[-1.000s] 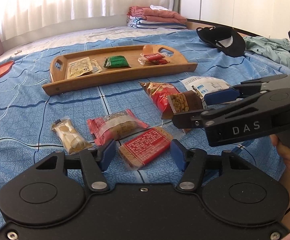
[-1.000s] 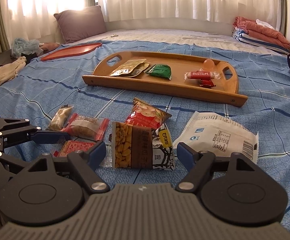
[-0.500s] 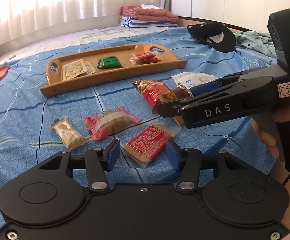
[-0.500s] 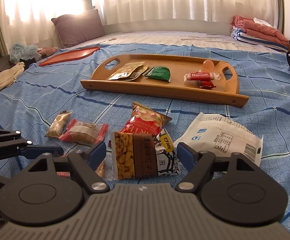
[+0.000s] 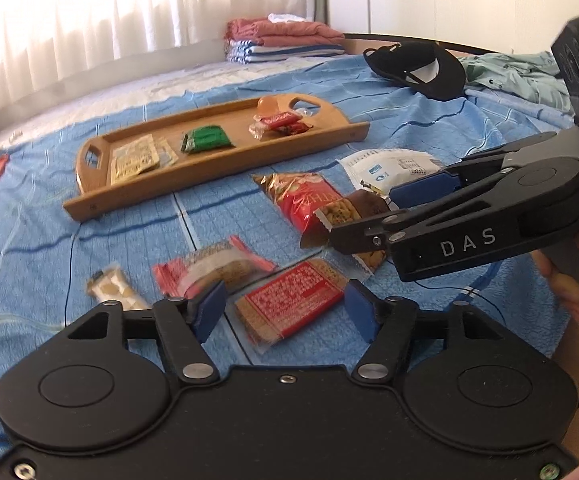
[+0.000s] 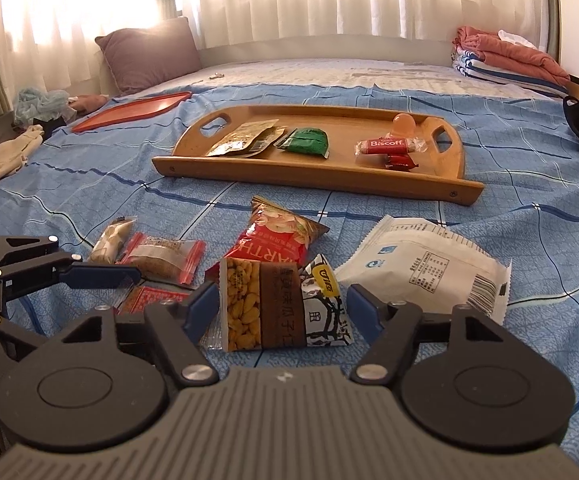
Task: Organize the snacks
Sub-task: 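Grasp the red wafer packet with the left tool while the right tool grasps the nut bar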
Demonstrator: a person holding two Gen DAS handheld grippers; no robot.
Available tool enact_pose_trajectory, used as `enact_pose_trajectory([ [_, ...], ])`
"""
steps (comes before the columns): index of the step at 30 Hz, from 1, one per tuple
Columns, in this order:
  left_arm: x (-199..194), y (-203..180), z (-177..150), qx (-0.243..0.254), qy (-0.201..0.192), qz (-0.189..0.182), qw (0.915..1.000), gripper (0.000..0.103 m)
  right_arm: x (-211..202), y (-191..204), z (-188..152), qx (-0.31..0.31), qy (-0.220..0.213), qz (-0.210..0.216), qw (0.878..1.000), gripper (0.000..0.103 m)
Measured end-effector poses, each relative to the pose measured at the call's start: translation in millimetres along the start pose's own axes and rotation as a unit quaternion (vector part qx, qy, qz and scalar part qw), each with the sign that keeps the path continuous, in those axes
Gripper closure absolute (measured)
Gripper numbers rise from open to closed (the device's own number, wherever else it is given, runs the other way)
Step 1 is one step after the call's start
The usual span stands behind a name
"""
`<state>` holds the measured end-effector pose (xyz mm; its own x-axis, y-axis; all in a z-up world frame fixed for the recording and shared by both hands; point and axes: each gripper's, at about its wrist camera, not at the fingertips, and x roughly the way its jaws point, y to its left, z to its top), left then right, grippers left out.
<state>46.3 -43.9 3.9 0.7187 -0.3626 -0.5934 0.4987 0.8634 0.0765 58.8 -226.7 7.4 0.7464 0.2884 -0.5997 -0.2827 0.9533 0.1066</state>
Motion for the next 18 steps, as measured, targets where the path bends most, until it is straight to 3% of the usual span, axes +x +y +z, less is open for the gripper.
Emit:
enact_pose_trajectory([
  [6, 6, -6, 2, 0.009, 0.006, -0.008, 0.9999, 0.036, 0, -2, 0, 0.009, 0.0, 0.007, 1.0, 0.035],
  [10, 3, 0, 5, -0.031, 0.039, -0.034, 0.9982, 0.041, -4, -2, -2, 0.007, -0.01, 0.0, 1.0, 0.038],
  [12, -4, 3, 5, -0.037, 0.049, -0.049, 0.9969, 0.044, -5, -5, -1, 0.014, -0.012, -0.006, 1.0, 0.048],
  [18, -23, 1, 4, -0.023, 0.058, -0.085, 0.9944, 0.049, -9, -13, 1, 0.026, -0.013, -0.009, 1.0, 0.05],
])
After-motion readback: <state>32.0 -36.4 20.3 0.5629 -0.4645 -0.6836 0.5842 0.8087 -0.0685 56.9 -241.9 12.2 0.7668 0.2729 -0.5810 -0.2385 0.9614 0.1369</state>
